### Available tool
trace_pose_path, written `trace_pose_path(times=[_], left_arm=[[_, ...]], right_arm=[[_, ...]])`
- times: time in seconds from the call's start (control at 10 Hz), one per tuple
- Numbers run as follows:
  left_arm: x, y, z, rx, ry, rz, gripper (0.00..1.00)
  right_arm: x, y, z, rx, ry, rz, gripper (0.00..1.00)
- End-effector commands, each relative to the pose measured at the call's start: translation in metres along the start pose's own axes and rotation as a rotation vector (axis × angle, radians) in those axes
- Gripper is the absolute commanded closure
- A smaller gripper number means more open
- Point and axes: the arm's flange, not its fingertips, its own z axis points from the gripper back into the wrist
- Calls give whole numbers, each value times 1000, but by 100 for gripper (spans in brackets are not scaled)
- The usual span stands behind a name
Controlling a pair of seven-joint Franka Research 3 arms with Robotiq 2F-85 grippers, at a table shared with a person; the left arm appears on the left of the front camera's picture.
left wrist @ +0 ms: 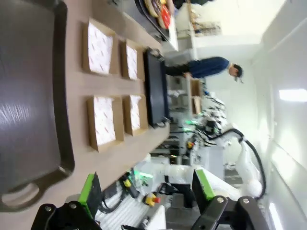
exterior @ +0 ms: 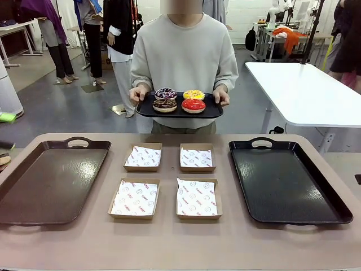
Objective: Individually package the donuts and arrange them on the tray.
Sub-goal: Pick up one Paper togo box.
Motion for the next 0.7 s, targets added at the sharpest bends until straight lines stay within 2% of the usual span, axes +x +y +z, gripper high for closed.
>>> trace_pose_path(times=[0.0, 0.1, 0.3, 0.6], left_arm=[[55, -58, -32, 178, 23, -7, 0], [87, -82, -62, 310, 53, -12, 0], [139, -102, -125, 519, 32, 14, 0], [181, -94, -230, 799, 64, -29, 0]], right_arm=[[-1, 0, 1, 11, -1, 6, 0], [-1, 0, 1, 11, -1, 6, 0], [-1, 0, 1, 11, -1, 6, 0], [-1, 0, 1, 11, -1, 6, 0]])
